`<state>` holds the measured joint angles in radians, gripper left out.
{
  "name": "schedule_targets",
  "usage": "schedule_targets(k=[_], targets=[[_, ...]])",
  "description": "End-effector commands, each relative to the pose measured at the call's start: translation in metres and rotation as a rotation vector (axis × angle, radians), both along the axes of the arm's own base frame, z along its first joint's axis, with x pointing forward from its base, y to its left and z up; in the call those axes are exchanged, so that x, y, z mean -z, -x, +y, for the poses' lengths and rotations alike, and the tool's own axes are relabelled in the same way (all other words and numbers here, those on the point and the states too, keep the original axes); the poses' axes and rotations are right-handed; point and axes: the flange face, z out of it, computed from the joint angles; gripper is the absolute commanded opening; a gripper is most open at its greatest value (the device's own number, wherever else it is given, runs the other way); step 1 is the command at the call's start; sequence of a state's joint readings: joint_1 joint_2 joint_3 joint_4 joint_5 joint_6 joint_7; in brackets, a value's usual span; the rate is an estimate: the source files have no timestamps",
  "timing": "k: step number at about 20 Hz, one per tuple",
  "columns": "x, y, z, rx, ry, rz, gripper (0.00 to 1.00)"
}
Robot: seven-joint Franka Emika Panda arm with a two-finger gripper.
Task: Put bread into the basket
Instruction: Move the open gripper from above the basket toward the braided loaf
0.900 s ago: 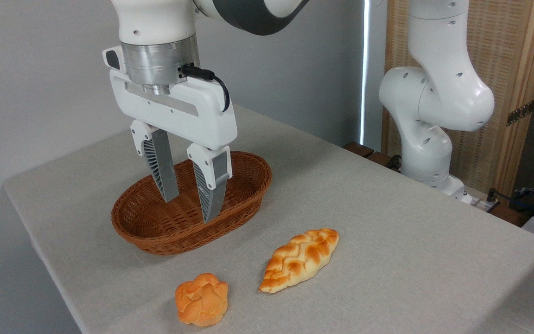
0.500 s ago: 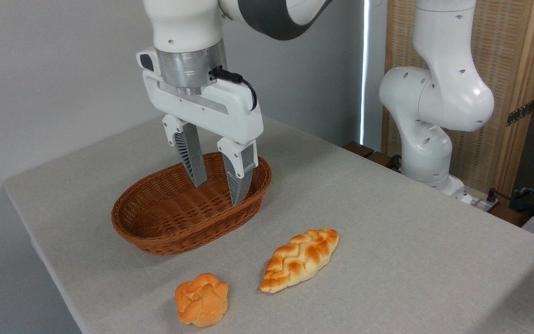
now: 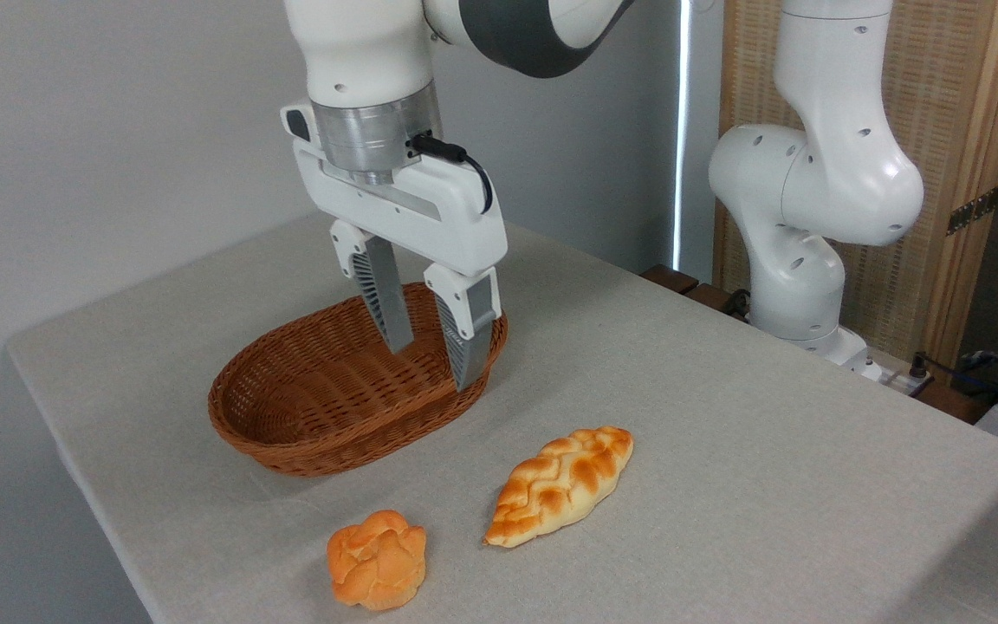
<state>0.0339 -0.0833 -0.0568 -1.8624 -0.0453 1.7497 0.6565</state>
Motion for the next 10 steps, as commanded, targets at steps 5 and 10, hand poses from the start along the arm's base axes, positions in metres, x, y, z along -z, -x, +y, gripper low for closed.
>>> schedule_targets(k=[5, 10], targets=[[0.015, 0.039, 0.006, 0.128, -0.115, 0.012, 1.00], [0.066, 0.067, 0.013, 0.152, -0.138, 0.029, 1.00]])
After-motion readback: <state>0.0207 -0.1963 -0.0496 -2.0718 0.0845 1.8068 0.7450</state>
